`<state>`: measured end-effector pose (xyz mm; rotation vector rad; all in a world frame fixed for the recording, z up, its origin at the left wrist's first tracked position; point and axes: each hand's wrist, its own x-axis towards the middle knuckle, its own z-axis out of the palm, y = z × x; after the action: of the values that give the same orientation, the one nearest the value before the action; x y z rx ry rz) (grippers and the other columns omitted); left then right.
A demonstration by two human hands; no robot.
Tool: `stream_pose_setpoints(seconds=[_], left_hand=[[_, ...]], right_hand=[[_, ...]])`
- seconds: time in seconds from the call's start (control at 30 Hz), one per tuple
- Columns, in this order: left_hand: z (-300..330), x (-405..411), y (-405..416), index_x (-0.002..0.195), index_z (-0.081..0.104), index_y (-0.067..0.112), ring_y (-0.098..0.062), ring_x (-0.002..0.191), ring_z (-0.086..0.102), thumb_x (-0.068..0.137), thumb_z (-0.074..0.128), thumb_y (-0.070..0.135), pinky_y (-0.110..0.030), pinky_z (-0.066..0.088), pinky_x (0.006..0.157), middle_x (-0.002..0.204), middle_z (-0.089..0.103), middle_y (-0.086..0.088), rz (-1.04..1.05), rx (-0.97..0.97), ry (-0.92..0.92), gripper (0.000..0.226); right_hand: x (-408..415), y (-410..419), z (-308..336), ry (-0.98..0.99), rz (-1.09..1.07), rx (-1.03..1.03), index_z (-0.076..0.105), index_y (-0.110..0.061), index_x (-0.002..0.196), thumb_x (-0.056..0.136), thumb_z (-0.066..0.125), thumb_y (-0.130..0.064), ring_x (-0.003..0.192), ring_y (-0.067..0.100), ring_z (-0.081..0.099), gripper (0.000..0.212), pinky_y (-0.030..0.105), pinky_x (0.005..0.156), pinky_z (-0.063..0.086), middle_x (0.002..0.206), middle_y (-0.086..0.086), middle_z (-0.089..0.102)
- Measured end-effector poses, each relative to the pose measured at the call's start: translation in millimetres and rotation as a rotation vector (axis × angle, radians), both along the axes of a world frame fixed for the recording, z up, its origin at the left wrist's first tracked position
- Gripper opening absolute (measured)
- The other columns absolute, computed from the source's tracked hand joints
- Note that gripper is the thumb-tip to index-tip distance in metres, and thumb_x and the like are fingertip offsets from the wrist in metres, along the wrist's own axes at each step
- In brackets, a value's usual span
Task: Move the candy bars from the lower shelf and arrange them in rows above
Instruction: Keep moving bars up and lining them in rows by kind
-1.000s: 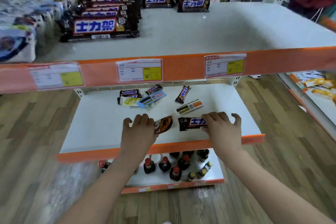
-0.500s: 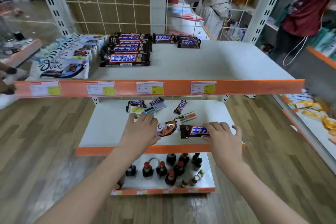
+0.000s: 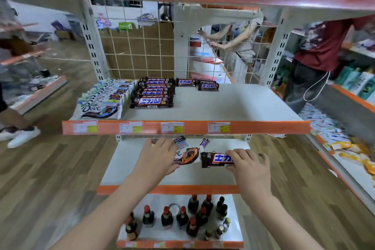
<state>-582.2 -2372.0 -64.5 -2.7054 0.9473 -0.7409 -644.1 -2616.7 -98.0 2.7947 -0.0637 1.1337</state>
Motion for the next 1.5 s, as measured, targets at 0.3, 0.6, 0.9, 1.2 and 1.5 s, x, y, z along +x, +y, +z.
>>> stream_pose_setpoints(seconds=[0.3, 0.6, 0.9, 1.2, 1.5], left_hand=[[36.7, -5.2, 17.8, 0.081, 0.066, 0.013, -0.022, 0.071, 0.059, 0.05, 0.083, 0.053, -0.035, 0.046, 0.059, 0.08, 0.061, -0.003, 0.051, -0.007, -0.07, 0.054], [61.3, 8.8, 45.0, 0.088, 0.067, 0.017, -0.021, 0.075, 0.061, 0.055, 0.081, 0.05, -0.036, 0.046, 0.065, 0.082, 0.06, 0.0, 0.103, -0.047, -0.076, 0.049], [66.6, 53.6, 83.2, 0.085, 0.07, 0.019, -0.021, 0.078, 0.062, 0.046, 0.087, 0.047, -0.041, 0.05, 0.066, 0.084, 0.063, 0.0, 0.117, -0.059, -0.079, 0.051], [71.0, 121.5, 130.3, 0.084, 0.073, 0.019, -0.021, 0.076, 0.067, 0.029, 0.092, 0.043, -0.045, 0.052, 0.065, 0.083, 0.066, -0.002, 0.12, -0.106, -0.101, 0.063], [70.6, 165.3, 183.2, 0.094, 0.07, 0.024, -0.018, 0.081, 0.059, 0.055, 0.085, 0.044, -0.036, 0.045, 0.071, 0.089, 0.061, 0.004, 0.065, -0.117, -0.155, 0.046]], right_hand=[[7.7, 13.0, 49.6, 0.01, 0.009, -0.029, 0.072, -0.02, 0.081, 0.039, 0.095, -0.03, 0.076, 0.024, 0.065, 0.049, 0.047, 0.079, 0.047, 0.075, -0.001, 0.068], [32.0, 29.8, 85.1, -0.022, 0.089, -0.019, 0.07, -0.02, 0.081, 0.048, 0.092, -0.027, 0.071, 0.027, 0.062, 0.04, 0.04, 0.075, 0.029, 0.075, -0.001, 0.067], [76.1, 62.4, 101.9, 0.094, 0.096, 0.002, 0.073, -0.021, 0.081, 0.043, 0.094, -0.028, 0.073, 0.026, 0.066, 0.044, 0.049, 0.072, 0.049, 0.075, 0.0, 0.07], [135.7, 106.5, 110.3, 0.343, 0.048, -0.016, 0.058, -0.029, 0.123, 0.085, 0.065, -0.04, 0.122, 0.019, 0.046, 0.04, 0.043, 0.099, 0.019, 0.123, -0.006, 0.058], [180.5, 144.5, 101.1, 0.317, 0.088, 0.01, 0.072, -0.023, 0.079, 0.039, 0.094, -0.036, 0.077, 0.021, 0.066, 0.047, 0.045, 0.074, 0.051, 0.074, -0.005, 0.067]])
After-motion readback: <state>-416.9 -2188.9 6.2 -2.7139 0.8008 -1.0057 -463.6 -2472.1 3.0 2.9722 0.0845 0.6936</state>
